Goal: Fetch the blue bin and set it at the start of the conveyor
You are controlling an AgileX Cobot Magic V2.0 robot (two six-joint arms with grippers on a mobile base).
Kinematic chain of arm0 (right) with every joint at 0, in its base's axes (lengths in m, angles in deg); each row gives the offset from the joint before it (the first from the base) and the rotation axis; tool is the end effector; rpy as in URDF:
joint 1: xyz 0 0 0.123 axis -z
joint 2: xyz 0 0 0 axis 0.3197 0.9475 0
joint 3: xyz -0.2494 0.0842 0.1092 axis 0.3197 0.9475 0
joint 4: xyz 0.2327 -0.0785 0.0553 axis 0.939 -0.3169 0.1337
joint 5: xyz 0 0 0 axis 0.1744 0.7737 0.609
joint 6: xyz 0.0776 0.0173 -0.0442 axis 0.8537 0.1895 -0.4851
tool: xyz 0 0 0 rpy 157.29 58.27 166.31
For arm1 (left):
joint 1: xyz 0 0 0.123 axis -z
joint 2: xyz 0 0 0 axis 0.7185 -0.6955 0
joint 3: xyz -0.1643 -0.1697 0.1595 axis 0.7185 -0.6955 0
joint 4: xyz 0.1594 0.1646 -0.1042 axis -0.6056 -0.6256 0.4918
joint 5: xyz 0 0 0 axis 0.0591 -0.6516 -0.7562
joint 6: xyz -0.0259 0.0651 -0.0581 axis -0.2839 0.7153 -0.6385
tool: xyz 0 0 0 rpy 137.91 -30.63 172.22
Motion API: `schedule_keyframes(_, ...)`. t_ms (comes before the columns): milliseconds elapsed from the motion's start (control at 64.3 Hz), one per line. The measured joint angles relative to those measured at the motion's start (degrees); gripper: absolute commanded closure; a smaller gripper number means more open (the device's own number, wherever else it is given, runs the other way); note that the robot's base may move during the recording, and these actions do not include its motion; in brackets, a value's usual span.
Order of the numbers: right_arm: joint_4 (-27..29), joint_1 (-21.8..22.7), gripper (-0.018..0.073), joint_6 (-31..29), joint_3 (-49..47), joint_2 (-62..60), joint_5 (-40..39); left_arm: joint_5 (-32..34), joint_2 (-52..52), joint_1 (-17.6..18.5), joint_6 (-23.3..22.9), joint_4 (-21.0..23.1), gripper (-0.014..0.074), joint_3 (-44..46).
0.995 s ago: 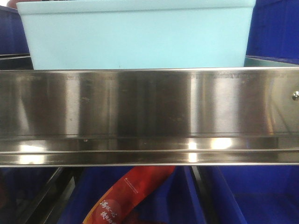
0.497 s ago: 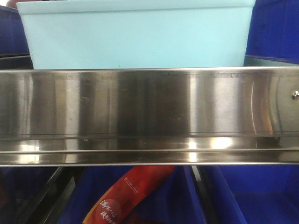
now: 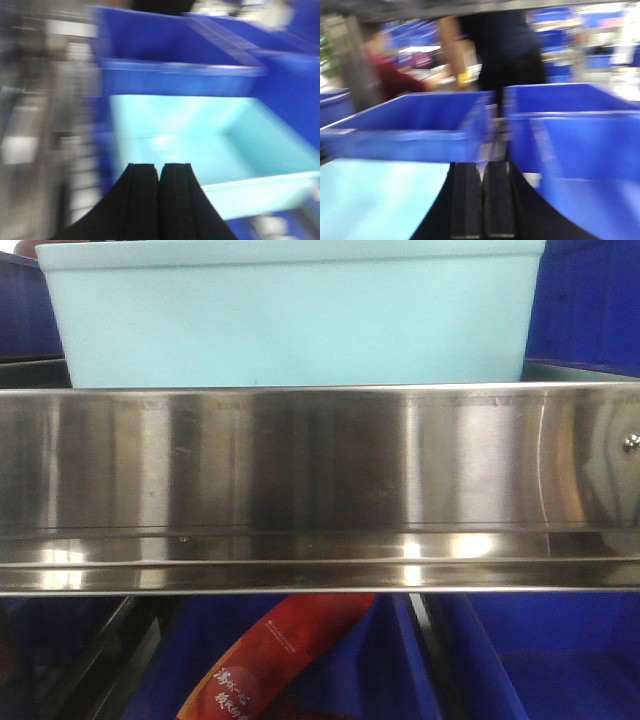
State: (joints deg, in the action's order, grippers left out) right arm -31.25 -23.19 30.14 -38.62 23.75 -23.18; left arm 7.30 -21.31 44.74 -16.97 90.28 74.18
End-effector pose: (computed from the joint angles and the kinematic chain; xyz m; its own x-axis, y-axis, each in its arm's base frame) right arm 0.1163 0.0137 0.4429 -0.0388 0.0931 -0.9949 -0.1234 0.9876 0.0972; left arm 0.1401 -0.0302 0.4495 -0.3674 -0.1349 -0.9202 0.2761 0.9290 -0.2464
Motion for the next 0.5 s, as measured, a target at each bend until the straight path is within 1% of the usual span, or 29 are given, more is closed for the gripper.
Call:
schedule_keyframes(47, 0.37, -2.63, 0.0722, -0.41, -1.25, 2.16, 0.11, -0.41, -1.36, 0.0, 1.27, 3.79, 0.0707, 0.54)
schedule_keyframes(140, 0.49, -7.91, 0.0722, -0.78, -3.52, 6.65, 0.21, -0.8, -4.16, 0.68, 2.46, 6.14, 0.0707, 1.85)
schedule_keyframes(202, 0.61, -11.26, 0.0722, -0.9, -5.28, 10.04, 0.21, -0.8, -5.99, 2.29, 3.03, 5.76, 0.0707, 2.88)
schedule_keyframes(264, 0.73, -13.78, 0.0722, -1.01, -7.18, 13.61, 0.32, -0.7, -8.12, 5.67, 3.15, 3.29, 0.0707, 4.45)
schedule_keyframes(295, 0.73, -14.46, 0.072, -1.01, -8.02, 15.07, 0.64, -0.7, -8.89, 7.17, 2.41, 1.99, 0.0707, 5.16)
schedule_keyframes(358, 0.84, -15.23, 0.0704, -1.01, -10.58, 18.59, 2.63, -0.7, -11.13, 11.42, -1.6, -3.47, 0.0707, 7.36)
schedule_keyframes(404, 0.71, -15.48, 0.07, -0.9, -13.2, 21.42, 5.07, -0.57, -13.28, 15.18, -6.82, -10.09, 0.0707, 9.33)
schedule_keyframes(420, 0.27, -15.58, 0.07, -0.7, -14.2, 22.45, 6.02, -0.57, -14.16, 16.61, -9.12, -12.95, 0.0707, 10.09)
schedule_keyframes(451, -0.46, -15.58, 0.07, 0.28, -15.56, 23.84, 7.39, -0.57, -15.39, 18.5, -12.3, -16.89, 0.0707, 11.16)
schedule_keyframes(497, -2.46, -15.58, 0.07, 2.74, -17.86, 26.26, 9.87, -0.57, -17.62, 21.75, -18.71, -24.28, 0.0707, 13.13)
